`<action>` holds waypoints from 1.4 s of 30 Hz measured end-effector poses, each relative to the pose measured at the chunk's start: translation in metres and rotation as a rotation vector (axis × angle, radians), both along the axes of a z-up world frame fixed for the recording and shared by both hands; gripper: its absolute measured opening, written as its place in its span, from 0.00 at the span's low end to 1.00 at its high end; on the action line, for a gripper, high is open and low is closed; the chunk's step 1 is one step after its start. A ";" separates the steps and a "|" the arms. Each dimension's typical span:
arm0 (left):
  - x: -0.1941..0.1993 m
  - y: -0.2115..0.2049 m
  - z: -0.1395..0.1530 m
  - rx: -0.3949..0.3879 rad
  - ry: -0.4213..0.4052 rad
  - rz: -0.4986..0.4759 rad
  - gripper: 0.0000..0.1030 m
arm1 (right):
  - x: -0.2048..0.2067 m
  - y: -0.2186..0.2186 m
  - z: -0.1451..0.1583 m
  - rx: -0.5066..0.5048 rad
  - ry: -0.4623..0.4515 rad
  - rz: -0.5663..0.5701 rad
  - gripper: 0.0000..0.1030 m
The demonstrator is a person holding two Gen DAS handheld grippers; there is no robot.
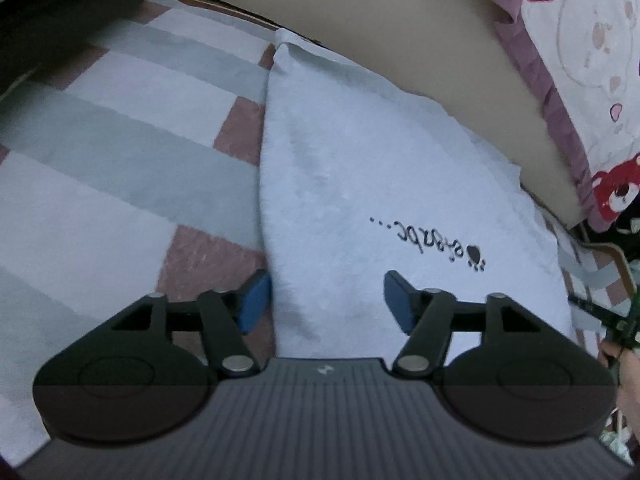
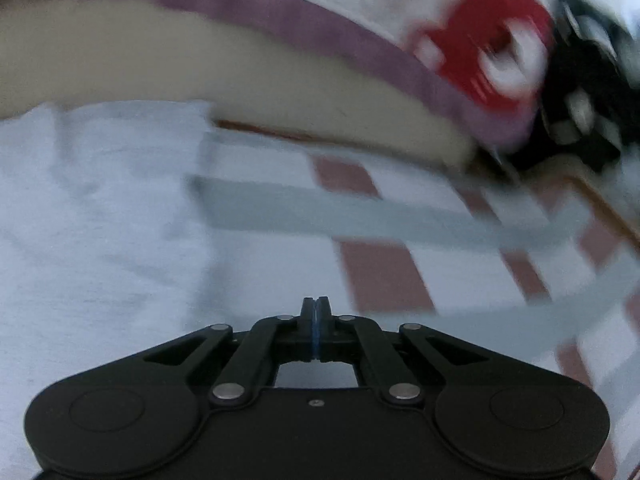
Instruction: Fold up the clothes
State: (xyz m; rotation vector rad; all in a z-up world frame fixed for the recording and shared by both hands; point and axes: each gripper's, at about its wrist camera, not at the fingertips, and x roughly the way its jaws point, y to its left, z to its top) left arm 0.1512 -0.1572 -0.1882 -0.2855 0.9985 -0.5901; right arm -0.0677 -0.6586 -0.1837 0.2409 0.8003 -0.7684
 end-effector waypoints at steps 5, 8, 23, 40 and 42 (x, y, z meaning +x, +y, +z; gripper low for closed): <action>-0.011 -0.020 0.010 0.204 -0.130 0.058 0.02 | -0.067 -0.038 0.022 0.361 -0.336 0.002 0.29; -0.022 -0.031 0.019 0.374 -0.231 0.139 0.01 | -0.075 -0.035 0.029 0.387 -0.291 0.096 0.39; -0.040 0.014 0.031 0.430 -0.076 0.229 0.46 | -0.052 0.045 0.000 0.035 0.036 0.239 0.00; -0.110 0.103 0.038 0.543 0.054 0.337 0.64 | -0.239 -0.021 0.038 0.219 -0.097 -0.061 0.68; -0.113 0.109 0.033 0.509 0.060 0.337 0.64 | -0.248 -0.026 0.030 0.233 -0.091 -0.067 0.69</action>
